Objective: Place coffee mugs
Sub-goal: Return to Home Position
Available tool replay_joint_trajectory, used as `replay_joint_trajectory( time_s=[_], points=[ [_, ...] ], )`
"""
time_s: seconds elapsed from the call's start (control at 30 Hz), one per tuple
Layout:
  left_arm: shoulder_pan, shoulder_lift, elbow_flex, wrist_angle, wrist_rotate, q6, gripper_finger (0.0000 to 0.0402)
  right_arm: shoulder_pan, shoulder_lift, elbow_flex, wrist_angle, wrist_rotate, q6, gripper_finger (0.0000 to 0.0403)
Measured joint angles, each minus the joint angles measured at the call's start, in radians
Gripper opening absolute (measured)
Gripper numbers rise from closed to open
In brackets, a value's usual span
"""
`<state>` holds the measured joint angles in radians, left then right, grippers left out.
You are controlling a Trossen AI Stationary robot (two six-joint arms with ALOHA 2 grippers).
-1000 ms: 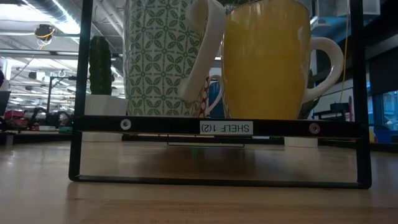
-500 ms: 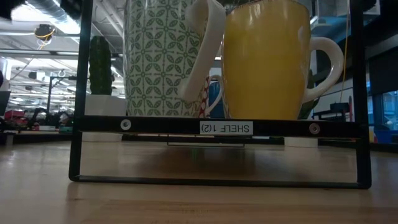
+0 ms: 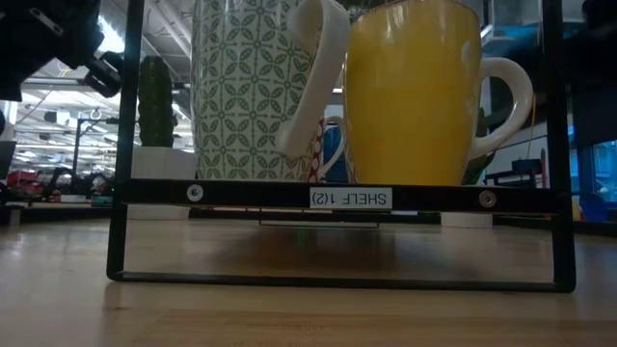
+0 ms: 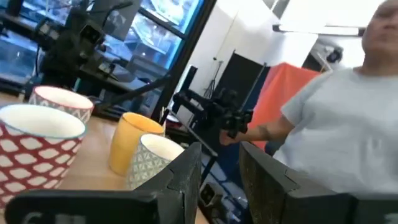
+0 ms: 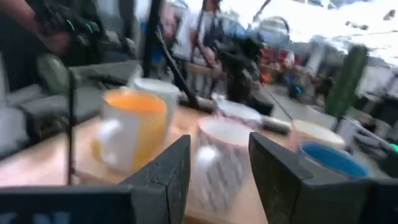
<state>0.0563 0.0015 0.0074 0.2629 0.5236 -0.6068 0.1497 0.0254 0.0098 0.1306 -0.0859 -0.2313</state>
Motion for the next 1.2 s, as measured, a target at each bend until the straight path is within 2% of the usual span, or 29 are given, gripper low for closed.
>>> replay_joint_trajectory(
  time_s=[0.13,0.3,0.37,0.6,1.2],
  points=[
    [0.000,0.001,0.000,-0.029,-0.002,0.059,0.0102,0.000,-0.004,-0.003,-0.050,0.053,-0.036,0.0150],
    [0.000,0.001,0.000,-0.080,-0.027,0.126,0.0102,0.000,-0.003,-0.002,-0.053,0.053,-0.042,0.0150],
    [0.000,0.001,0.000,-0.148,-0.035,0.159,0.0102,0.000,-0.003,-0.002,-0.054,0.052,-0.039,0.0150],
    [0.000,0.001,0.000,-0.171,-0.174,0.165,0.0102,0.000,-0.003,-0.002,-0.056,0.052,-0.039,0.0150],
    [0.000,0.005,0.000,-0.181,-0.157,0.172,0.0102,0.000,-0.002,-0.002,-0.108,0.054,-0.039,0.0150]
  ],
)
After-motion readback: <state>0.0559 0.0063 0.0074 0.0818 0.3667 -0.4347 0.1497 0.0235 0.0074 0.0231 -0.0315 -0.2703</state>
